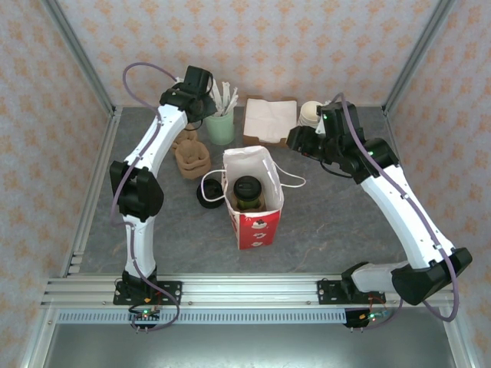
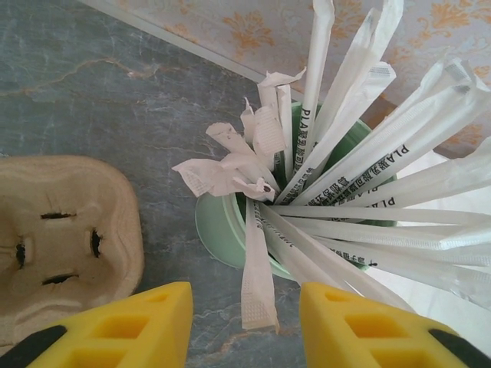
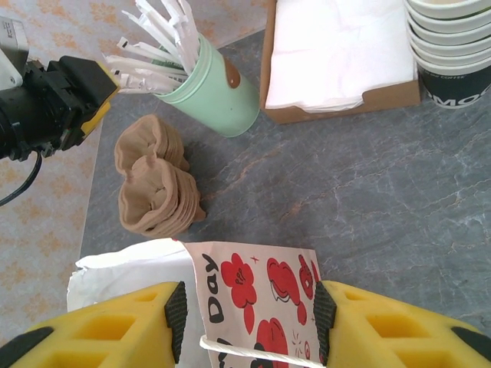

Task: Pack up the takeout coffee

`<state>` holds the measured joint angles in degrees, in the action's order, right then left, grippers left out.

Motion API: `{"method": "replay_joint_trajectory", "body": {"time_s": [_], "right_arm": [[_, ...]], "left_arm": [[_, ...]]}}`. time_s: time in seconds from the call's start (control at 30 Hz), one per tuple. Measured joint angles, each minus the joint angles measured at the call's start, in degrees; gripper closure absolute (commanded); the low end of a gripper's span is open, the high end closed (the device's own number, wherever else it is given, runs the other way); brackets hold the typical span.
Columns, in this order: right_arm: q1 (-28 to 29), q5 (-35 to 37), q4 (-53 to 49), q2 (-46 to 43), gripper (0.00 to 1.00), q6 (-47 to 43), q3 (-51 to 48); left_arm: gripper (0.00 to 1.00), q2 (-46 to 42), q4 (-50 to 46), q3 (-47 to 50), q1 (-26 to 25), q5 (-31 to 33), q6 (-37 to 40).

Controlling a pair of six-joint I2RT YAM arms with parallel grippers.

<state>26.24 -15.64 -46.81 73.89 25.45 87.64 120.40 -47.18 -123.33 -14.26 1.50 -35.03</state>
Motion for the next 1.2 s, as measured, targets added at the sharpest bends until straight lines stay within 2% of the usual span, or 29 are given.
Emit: {"method": "replay_joint_trajectory", "body": {"time_s": [0.3,0.4,0.87,1.2], "right_arm": [[0.0,1.1,0.1,-0.6,0.51,-0.3,0.0],[0.0,1.1,0.1,-0.6,0.51,-0.6,-0.1],[-0.2,1.1,0.1,-0.6,0.51,-0.6,-1.1],[-0.4,1.4,0.1,-1.5,0.51,-0.7,-1.1]], "left_arm": [[0.67,2.2,0.0,-1.5,0.0,0.3,-0.1],[0.73,2.8,0.0,-1.5,0.0,0.2,-0.1],[0.91,3.2,0.0,-2.3,0.0,0.2,0.0],[0.92,2.3,-1.7,-4.6,0.0,0.2,0.6]]}}
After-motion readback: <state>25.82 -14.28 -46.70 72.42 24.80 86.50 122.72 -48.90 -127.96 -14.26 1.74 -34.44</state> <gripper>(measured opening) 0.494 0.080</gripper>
